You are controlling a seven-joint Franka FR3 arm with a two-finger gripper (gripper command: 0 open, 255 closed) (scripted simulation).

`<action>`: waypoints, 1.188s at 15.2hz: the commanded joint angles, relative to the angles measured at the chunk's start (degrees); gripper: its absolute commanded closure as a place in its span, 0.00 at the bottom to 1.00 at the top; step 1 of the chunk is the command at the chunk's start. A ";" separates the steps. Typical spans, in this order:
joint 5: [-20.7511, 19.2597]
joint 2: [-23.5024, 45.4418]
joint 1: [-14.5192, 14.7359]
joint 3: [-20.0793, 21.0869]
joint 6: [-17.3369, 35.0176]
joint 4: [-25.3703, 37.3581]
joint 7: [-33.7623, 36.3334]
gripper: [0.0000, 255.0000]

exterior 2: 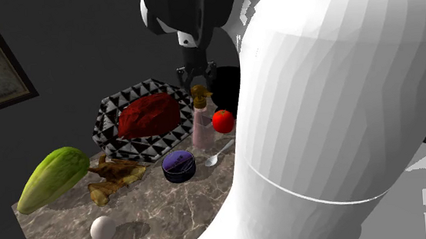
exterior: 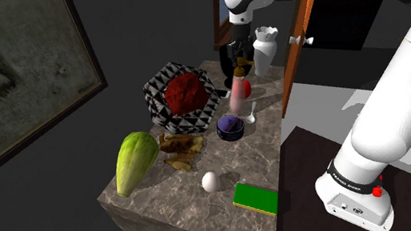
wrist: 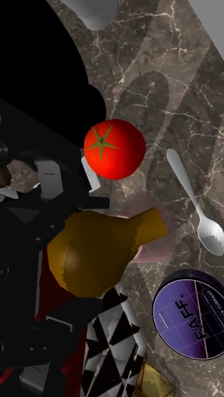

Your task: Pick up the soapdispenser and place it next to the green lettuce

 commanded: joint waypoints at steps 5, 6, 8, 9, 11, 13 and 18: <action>-0.16 -0.86 0.08 0.09 -4.52 3.71 0.18 1.00; -0.17 -0.96 0.08 0.10 -5.28 4.36 0.19 1.00; -0.20 -1.12 0.09 0.11 -6.79 5.72 0.21 1.00; -0.21 -1.18 0.10 0.12 -7.55 6.42 0.22 1.00; -0.22 -1.27 0.11 0.13 -9.08 7.86 0.22 1.00; -0.23 -1.31 0.12 0.14 -10.62 9.35 0.22 1.00; -0.19 -1.18 0.13 0.15 -14.49 13.36 0.18 1.00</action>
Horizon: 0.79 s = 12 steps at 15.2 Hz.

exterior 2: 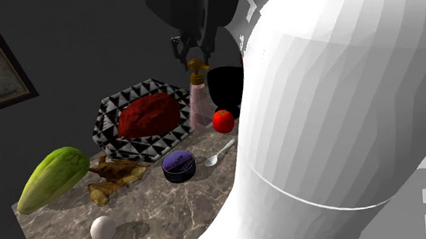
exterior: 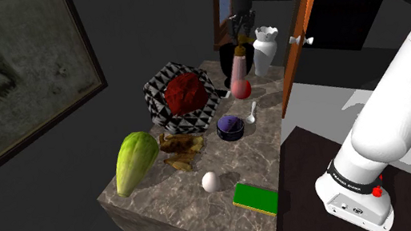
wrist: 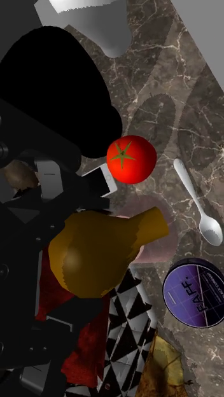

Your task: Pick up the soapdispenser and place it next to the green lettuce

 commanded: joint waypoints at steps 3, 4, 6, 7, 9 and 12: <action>0.01 0.03 0.00 0.00 -3.07 3.11 -0.04 1.00; 0.03 0.14 0.00 -0.01 -3.87 4.01 -0.06 1.00; 0.08 0.40 -0.01 -0.02 -5.47 5.87 -0.11 1.00; 0.11 0.56 -0.02 -0.03 -6.28 6.82 -0.13 1.00; 0.18 0.91 -0.04 -0.05 -7.91 8.80 -0.19 1.00; 0.31 1.56 -0.08 -0.10 -10.40 11.93 -0.30 1.00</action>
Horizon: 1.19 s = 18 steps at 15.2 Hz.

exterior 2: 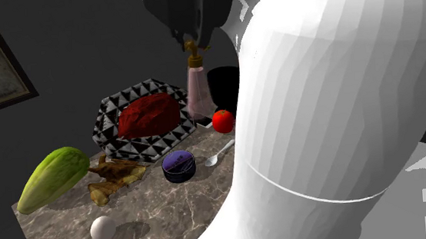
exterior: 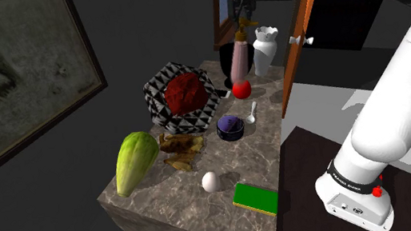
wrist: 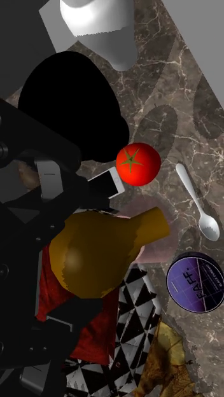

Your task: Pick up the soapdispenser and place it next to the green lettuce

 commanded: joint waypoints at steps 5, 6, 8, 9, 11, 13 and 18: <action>0.35 1.77 -0.18 -0.18 -5.28 7.02 -0.37 1.00; 0.42 2.12 -0.21 -0.21 -6.17 8.25 -0.42 1.00; 0.58 2.89 -0.29 -0.28 -7.98 10.82 -0.54 1.00; 0.67 3.31 -0.34 -0.31 -8.91 12.17 -0.61 1.00; 0.52 2.37 0.45 0.39 -8.73 11.06 0.85 1.00; 0.32 0.66 1.97 1.80 -8.36 9.00 3.76 1.00; 0.36 -2.39 5.43 5.56 -7.76 5.38 11.00 1.00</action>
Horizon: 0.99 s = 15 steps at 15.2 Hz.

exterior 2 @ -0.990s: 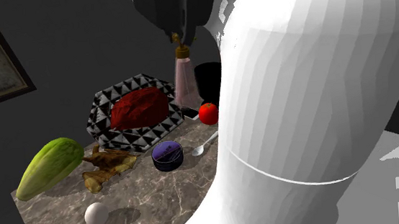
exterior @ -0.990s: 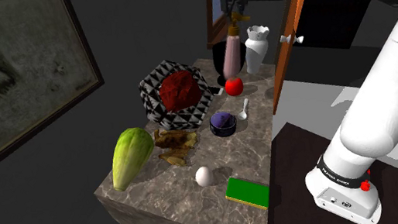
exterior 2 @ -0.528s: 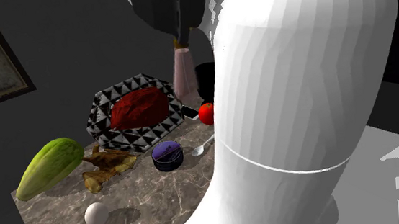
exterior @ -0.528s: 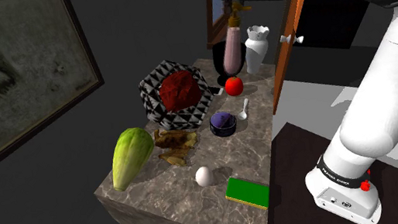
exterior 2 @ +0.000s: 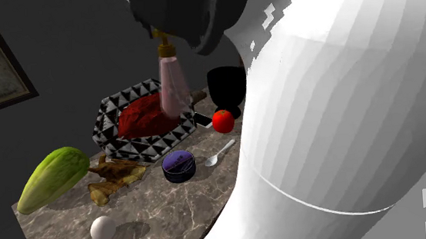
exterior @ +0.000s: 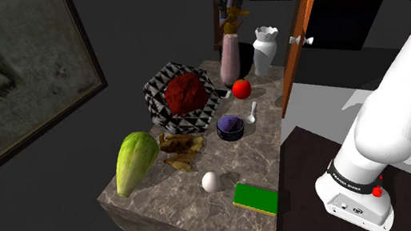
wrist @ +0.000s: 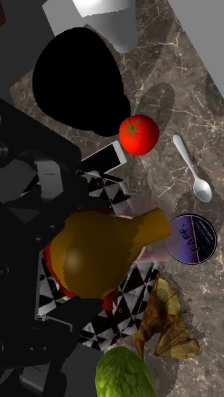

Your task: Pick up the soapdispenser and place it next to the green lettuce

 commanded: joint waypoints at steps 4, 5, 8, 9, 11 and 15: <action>0.46 -1.50 3.29 3.79 0.41 -1.87 7.24 1.00; 0.58 -1.65 3.93 4.57 0.45 -2.04 8.67 1.00; 0.97 -1.72 5.85 6.89 0.52 -2.13 12.97 1.00; 1.10 -1.61 6.49 7.67 0.53 -2.01 14.40 1.00; 1.35 -1.21 7.76 9.22 0.51 -1.56 17.26 1.00; 1.69 0.35 10.36 12.29 0.37 0.27 22.98 1.00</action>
